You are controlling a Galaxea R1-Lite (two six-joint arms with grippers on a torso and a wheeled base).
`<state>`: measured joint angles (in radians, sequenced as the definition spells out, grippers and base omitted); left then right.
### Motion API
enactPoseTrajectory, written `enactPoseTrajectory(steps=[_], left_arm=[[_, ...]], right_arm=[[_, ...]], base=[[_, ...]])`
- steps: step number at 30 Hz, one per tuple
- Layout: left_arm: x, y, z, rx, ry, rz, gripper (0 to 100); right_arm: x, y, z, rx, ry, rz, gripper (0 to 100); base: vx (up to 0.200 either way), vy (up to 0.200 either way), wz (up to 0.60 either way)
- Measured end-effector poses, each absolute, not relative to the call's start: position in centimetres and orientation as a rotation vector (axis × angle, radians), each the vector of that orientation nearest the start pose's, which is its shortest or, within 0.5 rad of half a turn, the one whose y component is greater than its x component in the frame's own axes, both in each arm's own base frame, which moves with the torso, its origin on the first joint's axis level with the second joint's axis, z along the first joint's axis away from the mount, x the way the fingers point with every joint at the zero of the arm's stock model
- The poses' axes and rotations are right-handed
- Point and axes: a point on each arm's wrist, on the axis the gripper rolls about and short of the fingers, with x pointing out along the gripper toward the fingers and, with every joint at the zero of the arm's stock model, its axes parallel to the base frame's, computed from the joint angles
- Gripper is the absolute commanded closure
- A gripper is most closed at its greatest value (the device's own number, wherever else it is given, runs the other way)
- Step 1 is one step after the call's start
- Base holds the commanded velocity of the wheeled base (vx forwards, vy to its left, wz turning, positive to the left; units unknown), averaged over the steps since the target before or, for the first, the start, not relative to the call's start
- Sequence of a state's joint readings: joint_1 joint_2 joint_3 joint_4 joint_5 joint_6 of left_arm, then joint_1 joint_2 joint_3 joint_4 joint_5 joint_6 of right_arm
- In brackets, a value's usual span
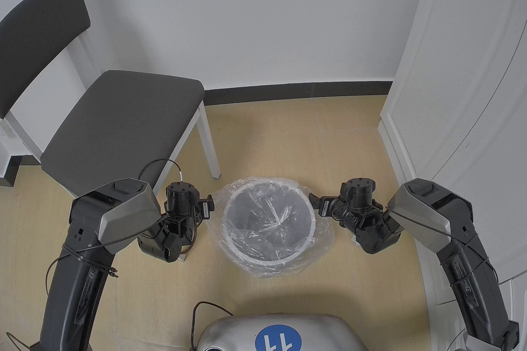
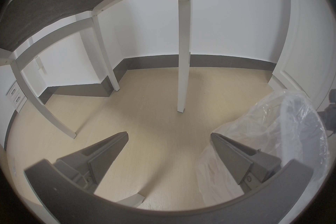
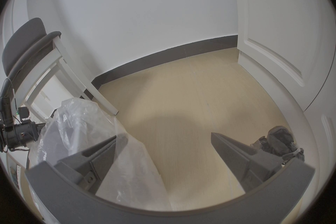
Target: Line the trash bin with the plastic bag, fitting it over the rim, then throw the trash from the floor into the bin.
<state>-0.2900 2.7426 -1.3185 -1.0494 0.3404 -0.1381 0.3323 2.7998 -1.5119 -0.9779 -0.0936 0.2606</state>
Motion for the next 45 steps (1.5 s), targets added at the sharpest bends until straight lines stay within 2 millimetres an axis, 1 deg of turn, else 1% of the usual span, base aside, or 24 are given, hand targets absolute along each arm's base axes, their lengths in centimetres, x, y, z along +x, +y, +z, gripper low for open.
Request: enactPoseTrajectory(steps=[4, 11, 15, 18, 23, 27, 32, 37, 43, 45], left_arm=[[45.2, -12.7, -8.2, -0.018, 0.359, 0.074, 0], [45.0, -12.5, -8.1, -0.003, 0.371, 0.07, 0], [44.6, -12.3, -7.8, 0.026, 0.385, 0.06, 0], [44.5, -12.1, -7.6, 0.032, 0.388, 0.061, 0], [44.6, -11.9, -7.3, 0.03, 0.388, 0.047, 0], [44.8, -11.8, -7.2, 0.042, 0.395, -0.008, 0], [45.6, -11.7, -6.9, 0.069, 0.411, -0.079, 0], [46.3, -11.7, -6.8, 0.092, 0.432, -0.168, 0], [47.1, -11.5, -6.9, 0.153, 0.455, -0.217, 0], [47.4, -11.3, -6.9, 0.165, 0.46, -0.22, 0]], right_arm=[[46.8, 15.9, -6.2, 0.189, 0.338, 0.198, 0], [45.2, 15.2, -1.6, 0.195, 0.336, 0.229, 0], [44.2, 14.5, -0.1, 0.2, 0.385, 0.281, 0], [43.8, 14.1, 0.3, 0.193, 0.439, 0.277, 0], [43.1, 13.3, -0.1, 0.167, 0.577, 0.274, 0], [42.8, 12.1, -0.2, 0.1, 0.61, 0.313, 0], [42.3, 11.0, -1.2, 0.022, 0.65, 0.333, 0], [42.3, 10.6, -2.9, 0.014, 0.69, 0.334, 0], [42.8, 10.7, -3.7, 0.029, 0.742, 0.386, 0], [43.2, 10.9, -3.7, 0.026, 0.746, 0.397, 0]], base=[[0.0, 0.0, 0.0], [0.0, 0.0, 0.0], [0.0, 0.0, 0.0], [0.0, 0.0, 0.0], [0.0, 0.0, 0.0], [0.0, 0.0, 0.0], [0.0, 0.0, 0.0], [0.0, 0.0, 0.0], [0.0, 0.0, 0.0], [0.0, 0.0, 0.0]])
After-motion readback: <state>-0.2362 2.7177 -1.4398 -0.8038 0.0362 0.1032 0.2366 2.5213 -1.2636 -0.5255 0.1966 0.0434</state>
